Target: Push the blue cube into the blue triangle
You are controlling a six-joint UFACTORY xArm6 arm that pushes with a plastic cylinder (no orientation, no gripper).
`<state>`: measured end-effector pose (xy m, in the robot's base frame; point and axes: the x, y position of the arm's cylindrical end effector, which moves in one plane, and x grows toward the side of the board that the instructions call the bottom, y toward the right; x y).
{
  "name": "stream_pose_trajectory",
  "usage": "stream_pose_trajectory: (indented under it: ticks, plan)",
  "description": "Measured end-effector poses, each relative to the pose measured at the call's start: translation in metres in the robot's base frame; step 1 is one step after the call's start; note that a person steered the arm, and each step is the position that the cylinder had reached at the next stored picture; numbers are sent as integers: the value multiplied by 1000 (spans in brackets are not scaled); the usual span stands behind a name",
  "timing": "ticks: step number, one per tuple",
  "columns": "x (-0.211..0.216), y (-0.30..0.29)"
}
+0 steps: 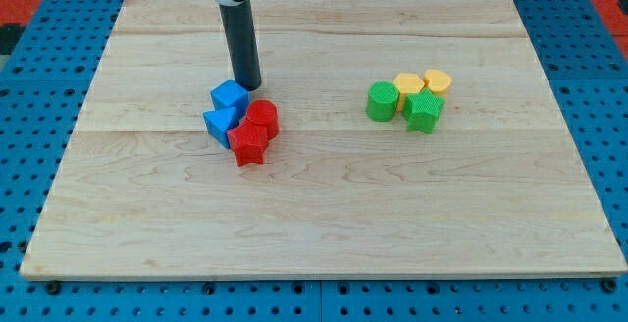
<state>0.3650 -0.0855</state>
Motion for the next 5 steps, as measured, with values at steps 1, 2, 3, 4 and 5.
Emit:
stream_pose_trajectory:
  ticks: [1, 2, 3, 4, 5]
  plan:
    - [-12, -22]
    - [6, -23]
    - [13, -9]
    - [11, 16]
    - [14, 89]
